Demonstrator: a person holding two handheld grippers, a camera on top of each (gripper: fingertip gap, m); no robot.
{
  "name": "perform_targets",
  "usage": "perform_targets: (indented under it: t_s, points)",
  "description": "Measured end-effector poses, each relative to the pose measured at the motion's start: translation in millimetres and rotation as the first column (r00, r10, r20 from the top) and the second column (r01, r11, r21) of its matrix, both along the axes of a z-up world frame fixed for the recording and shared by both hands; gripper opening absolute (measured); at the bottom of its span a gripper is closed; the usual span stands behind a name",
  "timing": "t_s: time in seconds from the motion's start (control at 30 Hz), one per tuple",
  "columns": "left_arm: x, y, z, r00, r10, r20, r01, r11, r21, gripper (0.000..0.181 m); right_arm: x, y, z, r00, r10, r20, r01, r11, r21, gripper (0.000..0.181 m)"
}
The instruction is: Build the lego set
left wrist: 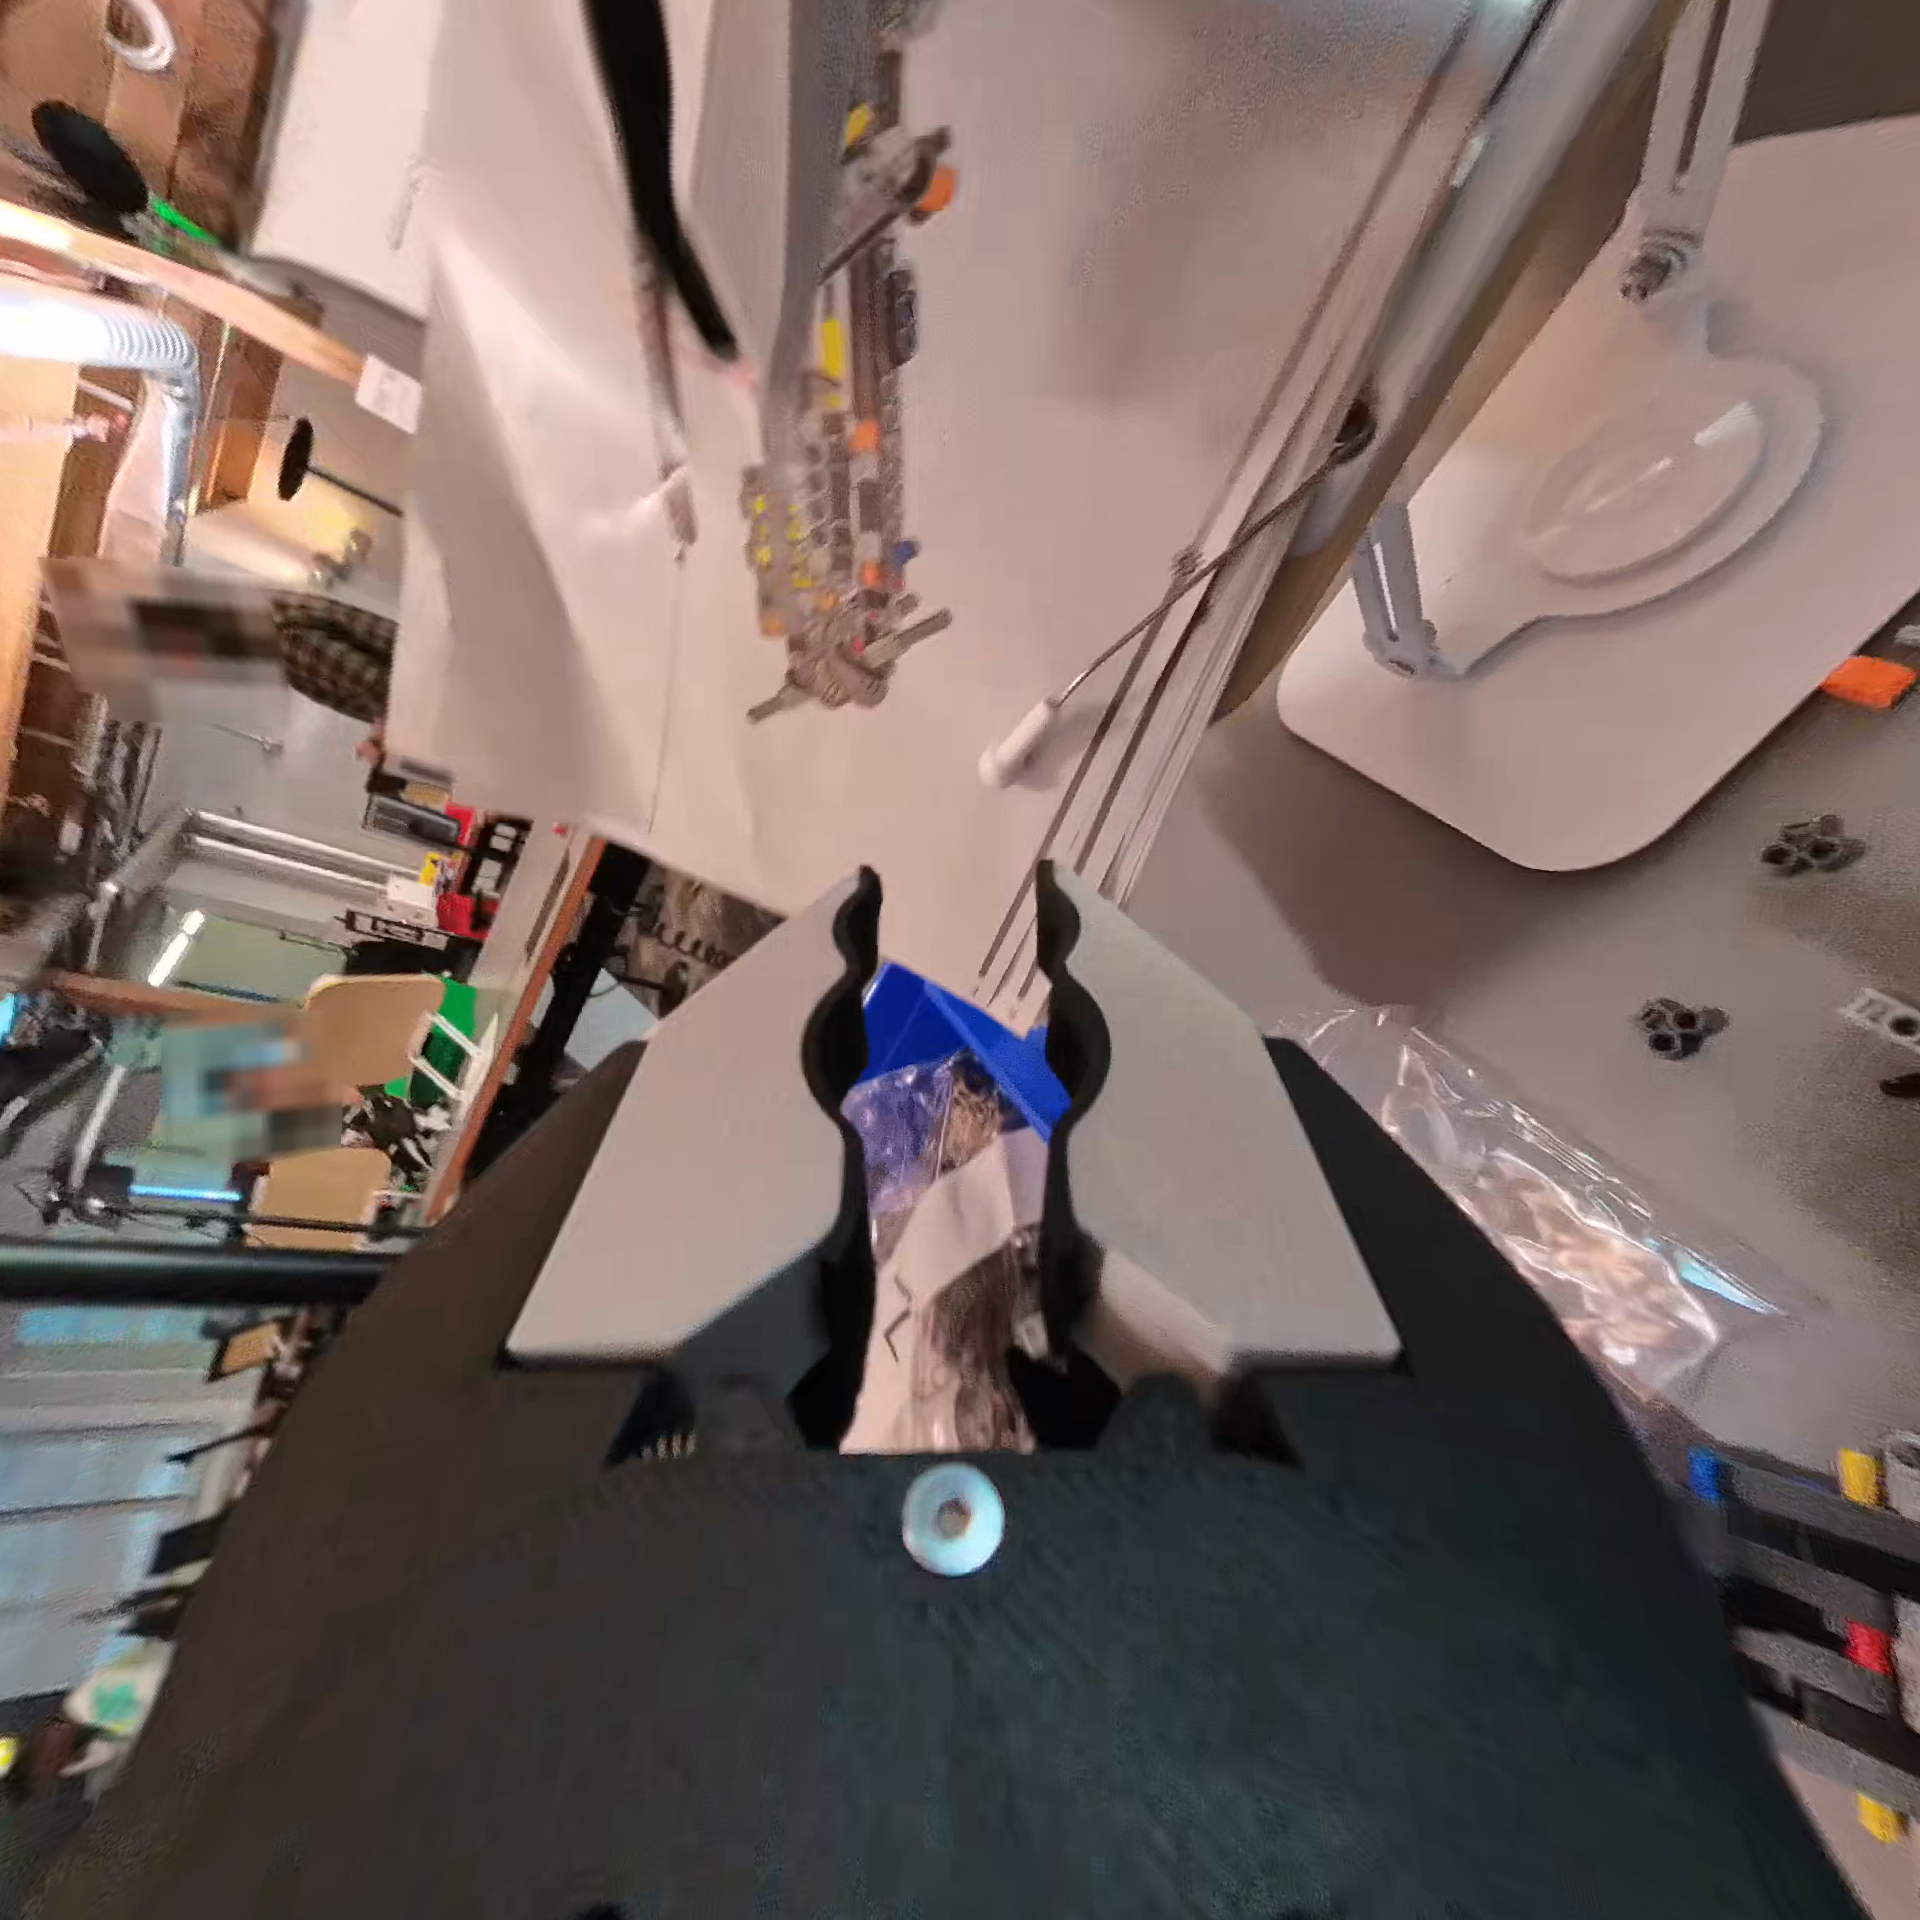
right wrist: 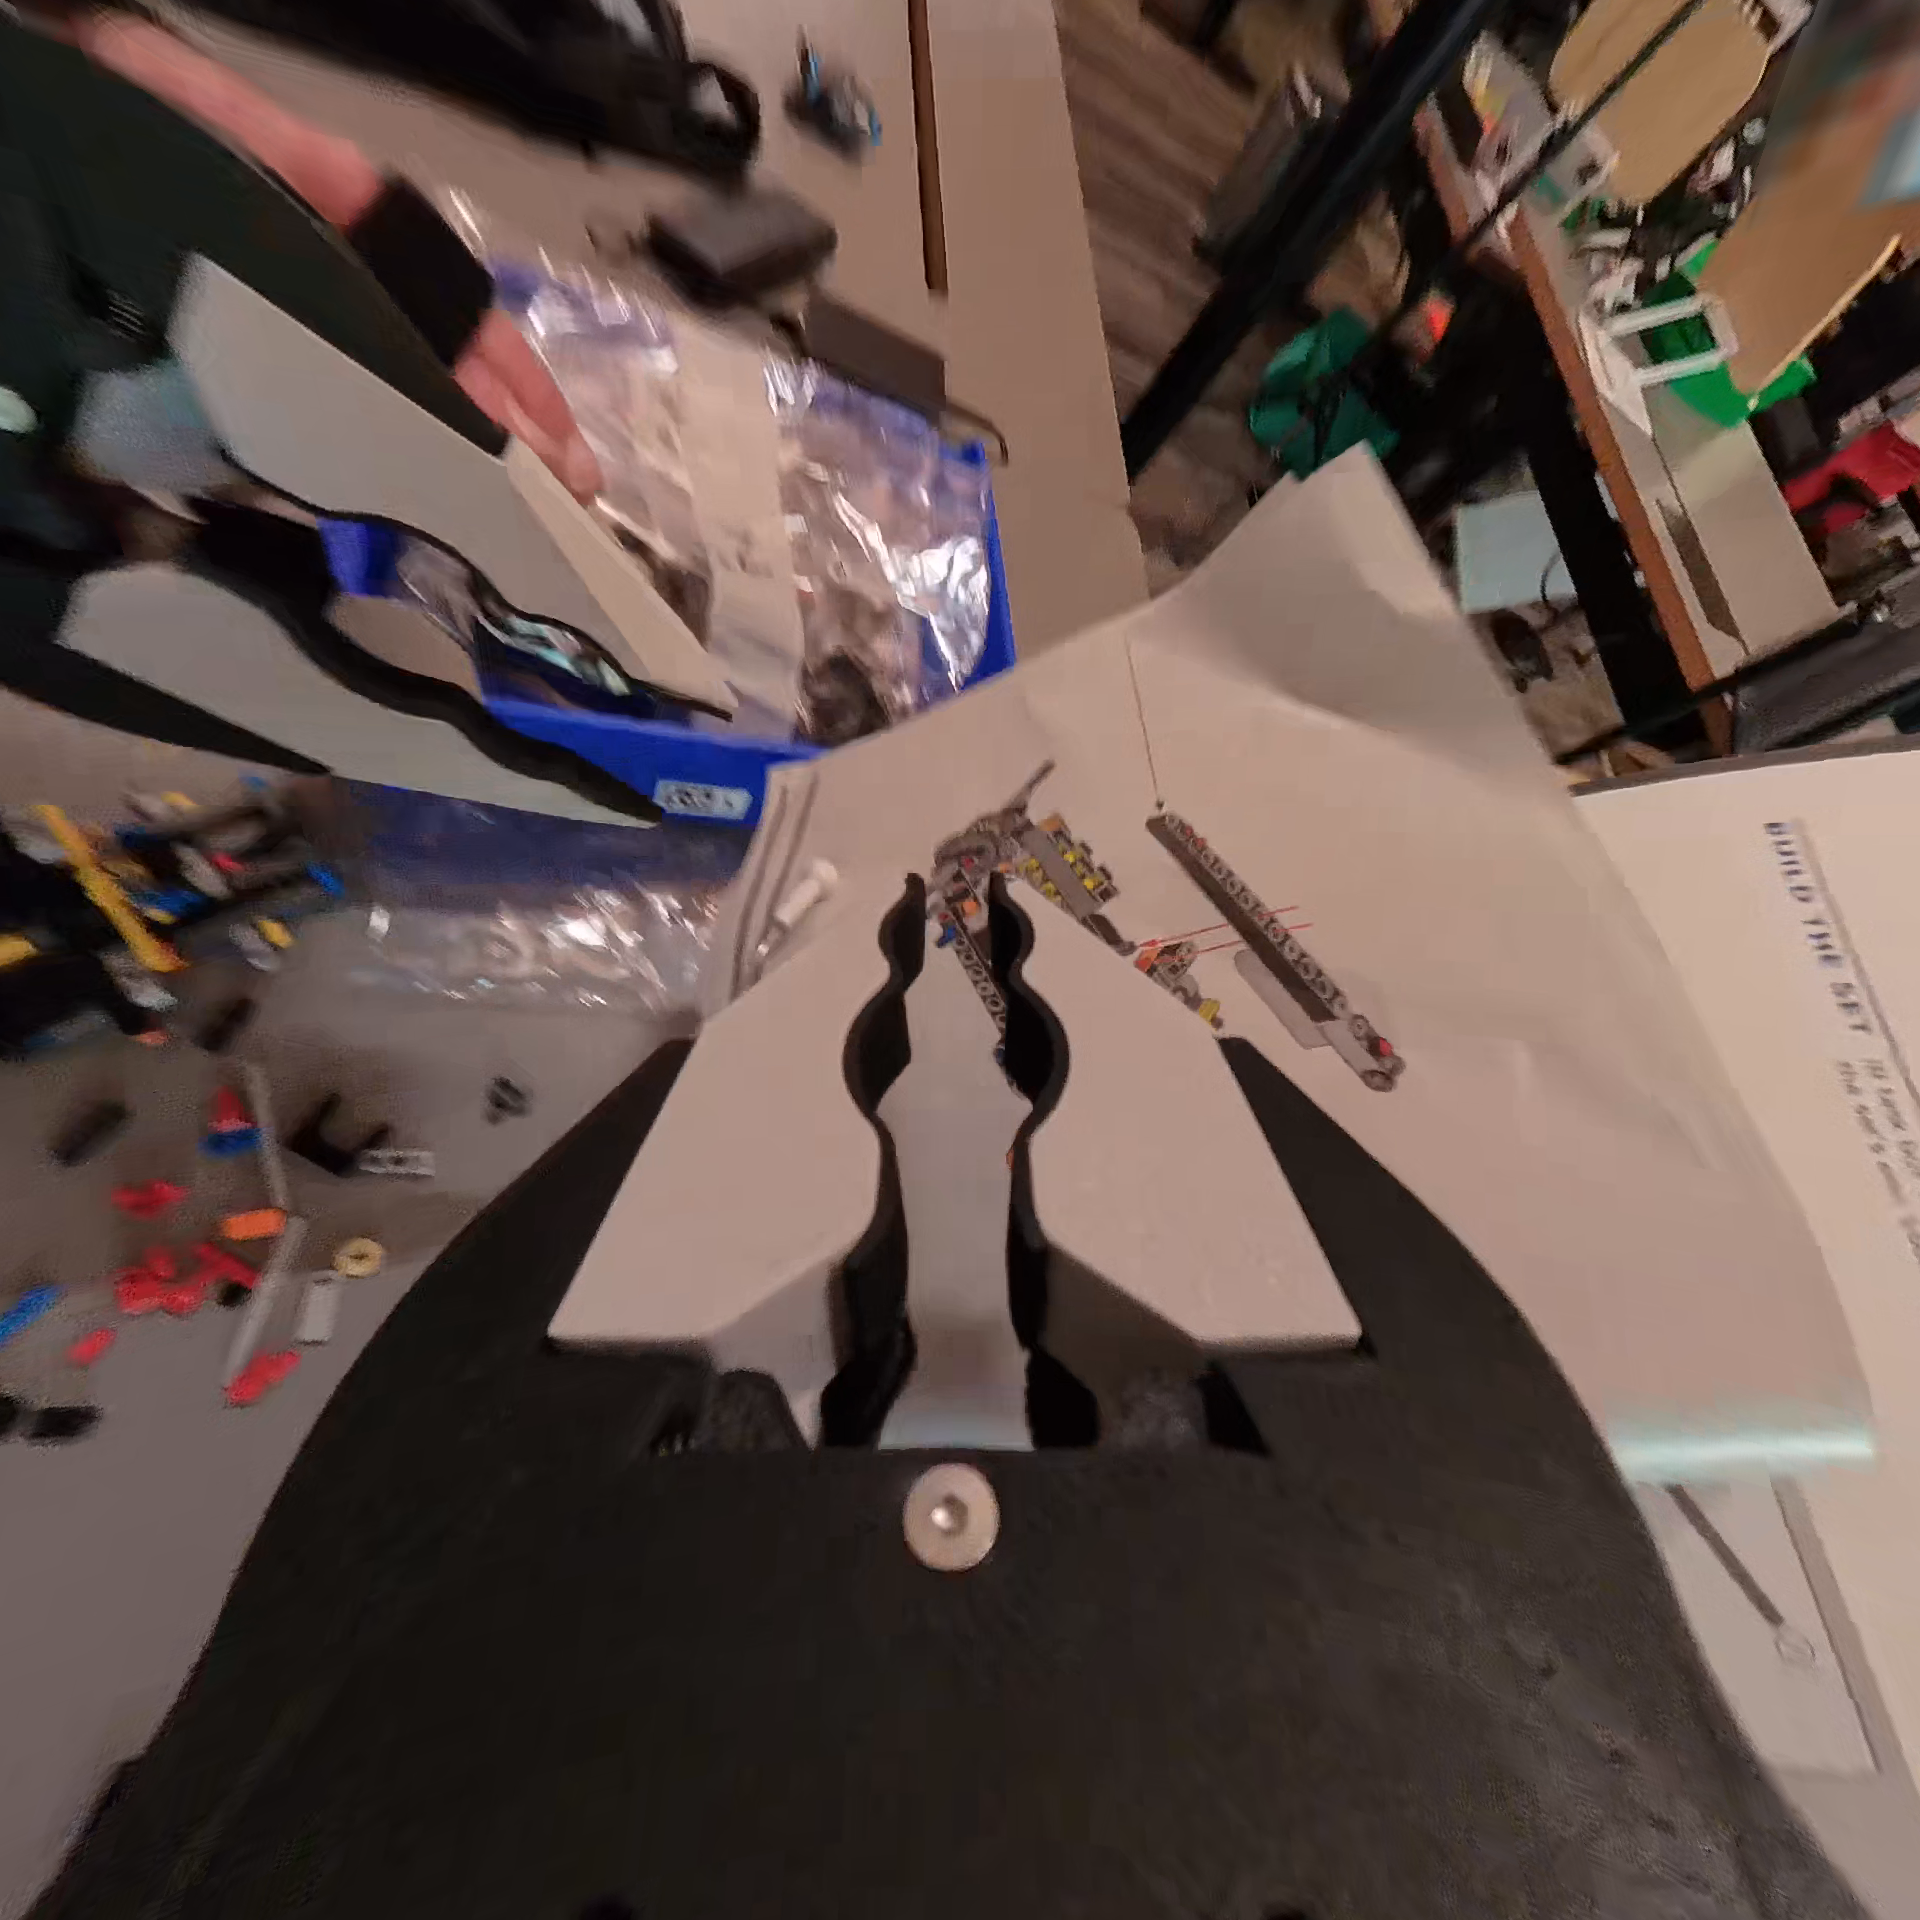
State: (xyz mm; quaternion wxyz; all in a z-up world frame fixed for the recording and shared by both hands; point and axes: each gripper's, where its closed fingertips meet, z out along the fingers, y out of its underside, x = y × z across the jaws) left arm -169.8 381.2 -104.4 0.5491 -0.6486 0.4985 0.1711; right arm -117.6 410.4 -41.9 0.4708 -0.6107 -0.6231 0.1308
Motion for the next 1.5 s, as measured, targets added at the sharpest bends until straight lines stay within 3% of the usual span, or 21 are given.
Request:
perform_targets:
  t_s: [0.17, 0.3, 0.53, 0.73, 0.97, 1.17, 1.27, 1.5]
  points:
    - [-21, -30, 18, 0.984, -0.002, 0.179, 0.004, 1.000, -0.010, 0.030, 43, -48, 61, 0.989, 0.026, -0.143, -0.022, 0.999, 0.032, 0.013]
    - [-21, -62, 28, 0.936, -0.047, 0.350, 0.069, 0.996, -0.049, 0.037, 87, -95, 65, 0.994, 0.021, -0.111, -0.013, 0.997, 0.076, 0.011]
    - [-4, -122, 19, 0.895, -0.089, 0.437, 0.159, 0.979, -0.127, 0.060, 135, -165, 12, 0.999, -0.034, 0.002, 0.034, 0.996, 0.085, 0.022]
    - [-3, -162, -26, 0.923, -0.024, 0.384, 0.126, 0.962, -0.243, 0.073, 157, -218, -39, 0.999, -0.050, 0.006, 0.050, 0.999, -0.008, 0.034]
    - [-25, -201, -86, 0.938, 0.039, 0.343, 0.112, 0.906, -0.408, 0.072, 172, -268, -96, 0.997, -0.019, 0.070, 0.027, 0.992, -0.119, 0.033]
    - [-39, -222, -118, 0.914, 0.096, 0.394, 0.115, 0.871, -0.477, 0.071, 179, -298, -139, 0.989, 0.016, 0.144, 0.013, 0.980, -0.199, 0.032]
    - [-40, -232, -129, 0.900, 0.115, 0.420, 0.122, 0.859, -0.496, 0.072, 176, -309, -150, 0.990, 0.024, 0.141, 0.012, 0.970, -0.245, 0.033]
    - [-22, -250, -128, 0.882, 0.096, 0.461, 0.157, 0.863, -0.480, 0.093, 160, -328, -161, 0.992, 0.031, 0.124, 0.005, 0.959, -0.282, 0.050]
